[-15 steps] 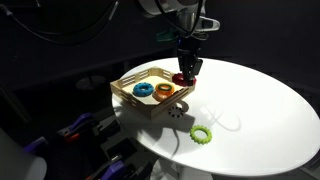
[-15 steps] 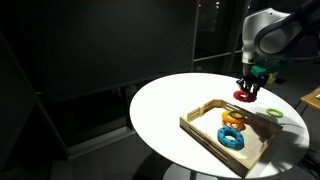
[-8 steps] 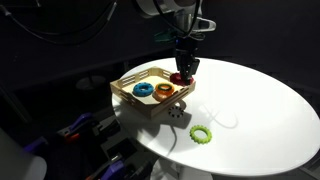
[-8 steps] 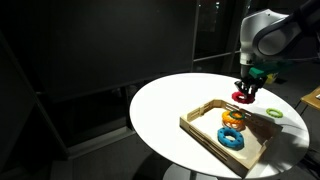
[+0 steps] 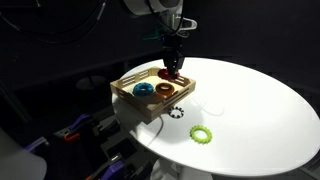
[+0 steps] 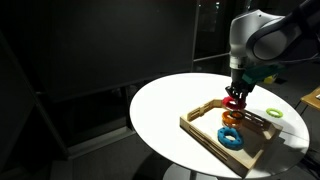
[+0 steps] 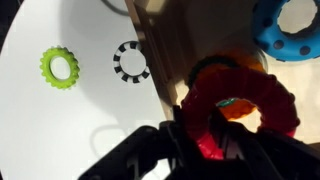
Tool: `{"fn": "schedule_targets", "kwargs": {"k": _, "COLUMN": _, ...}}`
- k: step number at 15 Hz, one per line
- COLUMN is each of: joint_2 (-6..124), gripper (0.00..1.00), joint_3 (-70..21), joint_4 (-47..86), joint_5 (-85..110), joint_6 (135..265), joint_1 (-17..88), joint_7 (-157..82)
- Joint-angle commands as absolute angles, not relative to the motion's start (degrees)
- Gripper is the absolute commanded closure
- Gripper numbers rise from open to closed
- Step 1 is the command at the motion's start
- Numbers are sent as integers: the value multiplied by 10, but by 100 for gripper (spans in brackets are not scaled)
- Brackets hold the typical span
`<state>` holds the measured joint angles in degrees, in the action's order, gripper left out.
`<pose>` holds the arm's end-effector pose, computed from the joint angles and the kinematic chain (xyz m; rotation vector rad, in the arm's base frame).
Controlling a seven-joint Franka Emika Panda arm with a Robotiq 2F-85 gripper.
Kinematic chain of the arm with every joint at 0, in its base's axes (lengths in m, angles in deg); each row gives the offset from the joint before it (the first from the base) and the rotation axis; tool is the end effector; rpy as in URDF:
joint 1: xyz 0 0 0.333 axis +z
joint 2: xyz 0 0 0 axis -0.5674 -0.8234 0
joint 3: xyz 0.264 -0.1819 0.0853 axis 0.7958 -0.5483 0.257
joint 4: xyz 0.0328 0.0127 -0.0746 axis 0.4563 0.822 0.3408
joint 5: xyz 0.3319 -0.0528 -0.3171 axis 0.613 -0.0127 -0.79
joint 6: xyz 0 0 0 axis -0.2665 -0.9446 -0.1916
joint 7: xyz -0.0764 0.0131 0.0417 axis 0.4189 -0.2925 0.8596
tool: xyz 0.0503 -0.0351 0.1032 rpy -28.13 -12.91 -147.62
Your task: Pick up the red ring from the table and put it in the tray
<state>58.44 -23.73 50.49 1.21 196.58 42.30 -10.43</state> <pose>0.5966 0.0398 0.1995 2.8795 -0.4189 -0.1282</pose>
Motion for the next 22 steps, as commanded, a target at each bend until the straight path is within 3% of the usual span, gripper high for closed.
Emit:
{"fn": "schedule_targets", "kwargs": {"k": 1, "joint_2": 602, "gripper": 90, "joint_3": -227, "joint_4": 529, "joint_5": -2, "joint_6": 1978, "joint_1": 434, "joint_7": -124}}
{"fn": "schedule_targets", "kwargs": {"k": 22, "joint_2": 598, "gripper": 90, "joint_3": -201, "joint_4": 600, "joint_5": -80, "joint_6": 2010, "joint_1": 484, "joint_7": -130}}
